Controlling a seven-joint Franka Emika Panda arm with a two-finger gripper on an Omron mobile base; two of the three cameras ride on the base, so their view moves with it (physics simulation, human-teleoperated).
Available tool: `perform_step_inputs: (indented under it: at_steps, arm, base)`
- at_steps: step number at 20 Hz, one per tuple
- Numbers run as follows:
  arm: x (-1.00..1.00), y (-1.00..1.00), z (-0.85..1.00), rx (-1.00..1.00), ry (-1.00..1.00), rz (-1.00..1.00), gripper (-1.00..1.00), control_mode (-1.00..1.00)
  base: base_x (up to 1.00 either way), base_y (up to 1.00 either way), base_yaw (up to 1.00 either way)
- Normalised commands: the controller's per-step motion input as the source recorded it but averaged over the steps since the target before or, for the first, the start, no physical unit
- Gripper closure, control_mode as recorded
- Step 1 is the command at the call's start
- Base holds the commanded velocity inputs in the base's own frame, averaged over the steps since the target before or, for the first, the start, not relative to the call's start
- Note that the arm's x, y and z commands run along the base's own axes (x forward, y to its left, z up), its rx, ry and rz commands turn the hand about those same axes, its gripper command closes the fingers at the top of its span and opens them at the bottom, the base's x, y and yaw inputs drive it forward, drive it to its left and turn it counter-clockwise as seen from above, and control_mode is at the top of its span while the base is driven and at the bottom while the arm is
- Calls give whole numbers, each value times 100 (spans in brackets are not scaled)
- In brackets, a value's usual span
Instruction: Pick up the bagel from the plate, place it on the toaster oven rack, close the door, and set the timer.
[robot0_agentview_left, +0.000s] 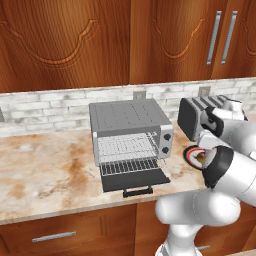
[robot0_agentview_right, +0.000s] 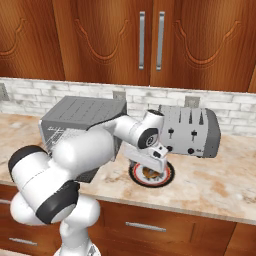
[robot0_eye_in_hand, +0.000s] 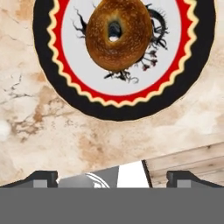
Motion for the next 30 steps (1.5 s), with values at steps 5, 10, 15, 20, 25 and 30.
perform_step_inputs:
  at_steps: [5,10,15,20,25,30]
  arm:
    - [33,-25,-23,0,5,-4,-100,-100]
    - [34,-27,-14,0,1,-1,-100,-100]
    - [27,-9,-16,0,0,0,-100,-100]
    - [20,-4,-17,0,0,0,-100,-100]
    - [6,-8,-19,0,0,0,-100,-100]
    - [0,-8,-19,0,-2,0,-100,-100]
  base:
    - [0,0,0]
    - [0,0,0]
    - [0,0,0]
    - [0,0,0]
    - [0,0,0]
    - [0,0,0]
